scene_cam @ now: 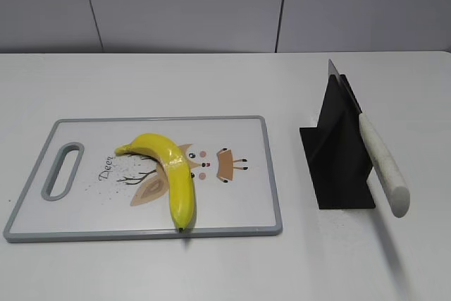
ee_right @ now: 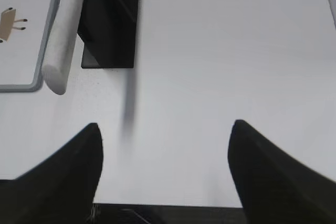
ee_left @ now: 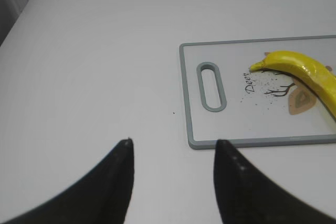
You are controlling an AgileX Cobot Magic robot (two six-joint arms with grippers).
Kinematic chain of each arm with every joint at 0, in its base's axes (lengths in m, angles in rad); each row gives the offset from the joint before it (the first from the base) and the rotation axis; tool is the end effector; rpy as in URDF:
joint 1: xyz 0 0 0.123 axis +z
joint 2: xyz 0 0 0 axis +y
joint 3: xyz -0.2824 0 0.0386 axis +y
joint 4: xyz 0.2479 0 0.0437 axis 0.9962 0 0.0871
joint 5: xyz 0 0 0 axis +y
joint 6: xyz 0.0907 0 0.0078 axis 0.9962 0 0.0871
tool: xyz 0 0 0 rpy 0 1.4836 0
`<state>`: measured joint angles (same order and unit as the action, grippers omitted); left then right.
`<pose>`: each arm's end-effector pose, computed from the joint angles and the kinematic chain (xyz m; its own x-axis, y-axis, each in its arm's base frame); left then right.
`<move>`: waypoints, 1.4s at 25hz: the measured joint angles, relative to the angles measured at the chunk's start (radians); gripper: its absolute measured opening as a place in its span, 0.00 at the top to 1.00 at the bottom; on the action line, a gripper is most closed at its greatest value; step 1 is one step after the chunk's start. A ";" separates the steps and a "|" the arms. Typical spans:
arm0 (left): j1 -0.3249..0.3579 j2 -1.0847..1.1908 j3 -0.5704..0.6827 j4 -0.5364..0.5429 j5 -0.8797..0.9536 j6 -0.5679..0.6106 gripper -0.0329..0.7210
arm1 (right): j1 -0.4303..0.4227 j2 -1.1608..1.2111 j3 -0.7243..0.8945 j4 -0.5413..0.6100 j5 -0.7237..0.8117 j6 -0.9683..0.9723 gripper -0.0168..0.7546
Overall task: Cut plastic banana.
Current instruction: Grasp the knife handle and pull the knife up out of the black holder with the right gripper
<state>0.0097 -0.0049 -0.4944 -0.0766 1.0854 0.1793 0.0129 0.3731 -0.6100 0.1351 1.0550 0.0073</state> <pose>-0.0061 -0.0062 0.2738 -0.4653 0.1382 -0.8743 0.1176 0.9886 0.0937 0.0491 0.0113 0.3024 -0.6702 0.0650 -0.7394 -0.0508 0.9898 0.1331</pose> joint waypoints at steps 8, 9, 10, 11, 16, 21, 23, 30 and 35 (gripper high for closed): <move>0.000 0.000 0.000 0.000 0.000 0.000 0.33 | 0.073 0.282 -0.086 -0.002 -0.025 0.017 0.22; 0.000 0.000 0.000 0.000 0.000 0.000 0.33 | 0.115 0.307 -0.096 -0.009 -0.038 0.036 0.22; 0.000 0.000 0.000 0.000 0.000 0.000 0.33 | 0.164 0.333 -0.107 -0.022 -0.051 0.062 0.22; 0.000 0.000 0.000 0.000 0.000 0.000 0.33 | 0.208 0.357 -0.117 -0.038 -0.059 0.092 0.22; 0.000 0.000 0.000 0.000 0.000 0.000 0.33 | 0.456 0.512 -0.177 -0.069 -0.068 0.191 0.22; 0.000 0.000 0.000 0.000 0.000 0.000 0.33 | 0.501 0.679 -0.217 -0.071 -0.073 0.282 0.22; 0.000 0.000 0.000 0.000 0.000 0.000 0.33 | 0.501 0.754 -0.232 -0.071 -0.082 0.304 0.22; 0.000 0.000 0.000 0.000 0.000 0.000 0.33 | 0.502 0.985 -0.335 -0.076 -0.093 0.318 0.22; 0.000 0.000 0.000 0.000 0.000 0.000 0.33 | 0.502 1.098 -0.357 -0.082 -0.095 0.339 0.22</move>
<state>0.0097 -0.0049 -0.4944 -0.0766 1.0854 0.1793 0.5151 1.4714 -0.9673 0.0527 0.9601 0.3458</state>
